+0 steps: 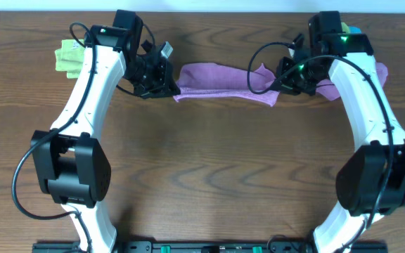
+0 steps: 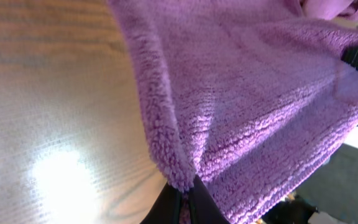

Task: Fold the cloth
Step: 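Pull the folded cloth back toward the front with both grippers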

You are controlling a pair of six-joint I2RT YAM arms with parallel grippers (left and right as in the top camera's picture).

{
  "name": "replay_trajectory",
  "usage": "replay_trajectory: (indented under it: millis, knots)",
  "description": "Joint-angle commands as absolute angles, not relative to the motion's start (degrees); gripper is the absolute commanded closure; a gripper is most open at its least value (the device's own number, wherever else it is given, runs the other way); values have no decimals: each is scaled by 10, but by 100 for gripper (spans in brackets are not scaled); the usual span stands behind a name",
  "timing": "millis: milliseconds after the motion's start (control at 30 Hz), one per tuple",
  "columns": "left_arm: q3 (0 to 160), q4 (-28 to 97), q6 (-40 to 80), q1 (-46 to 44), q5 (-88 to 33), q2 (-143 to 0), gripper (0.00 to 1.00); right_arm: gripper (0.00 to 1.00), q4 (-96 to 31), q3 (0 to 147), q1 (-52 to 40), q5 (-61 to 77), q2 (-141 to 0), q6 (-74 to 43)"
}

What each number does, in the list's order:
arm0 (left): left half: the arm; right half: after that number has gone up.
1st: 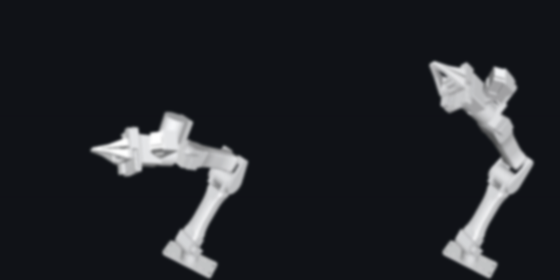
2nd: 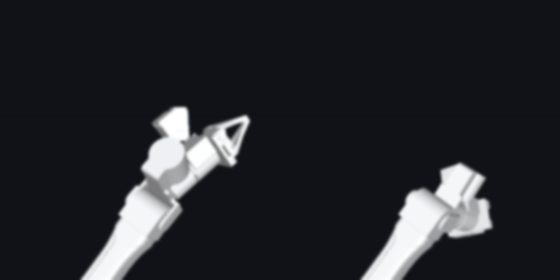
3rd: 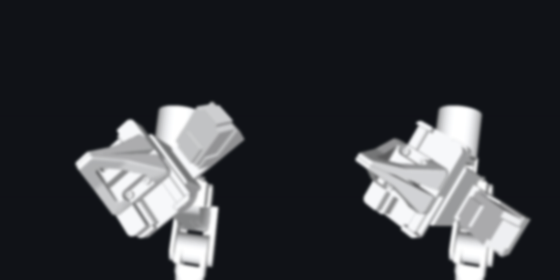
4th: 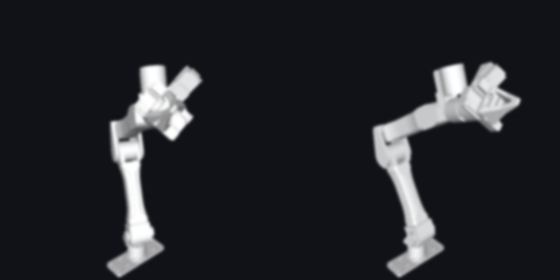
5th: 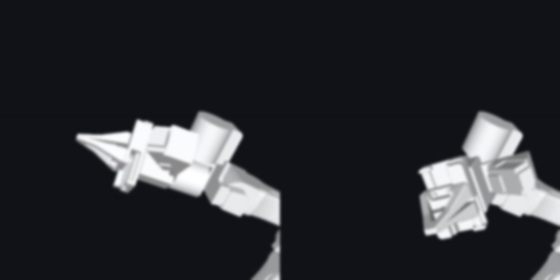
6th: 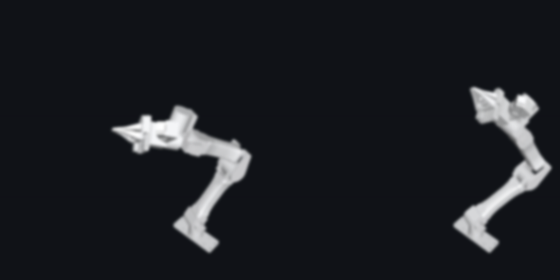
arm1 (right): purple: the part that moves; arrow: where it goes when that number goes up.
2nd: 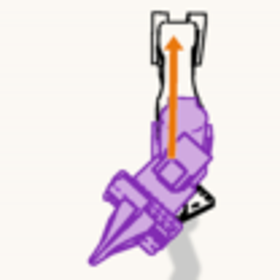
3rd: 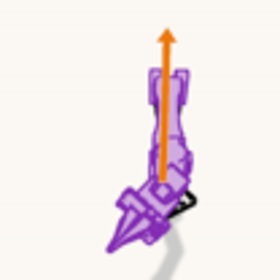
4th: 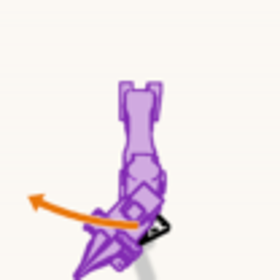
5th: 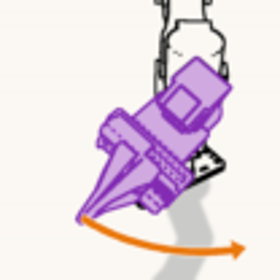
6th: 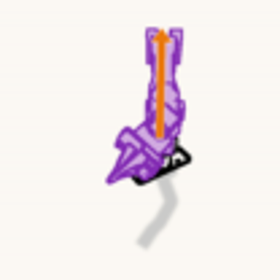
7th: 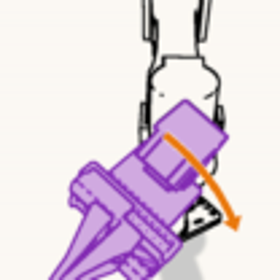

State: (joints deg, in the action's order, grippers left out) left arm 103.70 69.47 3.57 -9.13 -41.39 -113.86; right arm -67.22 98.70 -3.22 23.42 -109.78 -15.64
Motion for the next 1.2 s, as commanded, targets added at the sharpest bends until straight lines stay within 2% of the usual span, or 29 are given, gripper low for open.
replay_trajectory:
  millis: [0,433,700,1167]
  knots:
    - [1046,714,12,-83,-384,-1123,94,99,-677,971,-25,204,-1081,-126]
    - [1013,752,22,-118,-354,-1072,94,99,-644,796,-27,204,-944,-119]
    - [841,674,54,-195,-354,-1066,94,99,-589,650,-27,204,-896,-128]
    - [665,603,74,-200,-341,-997,94,99,-515,475,-27,204,-846,-149]
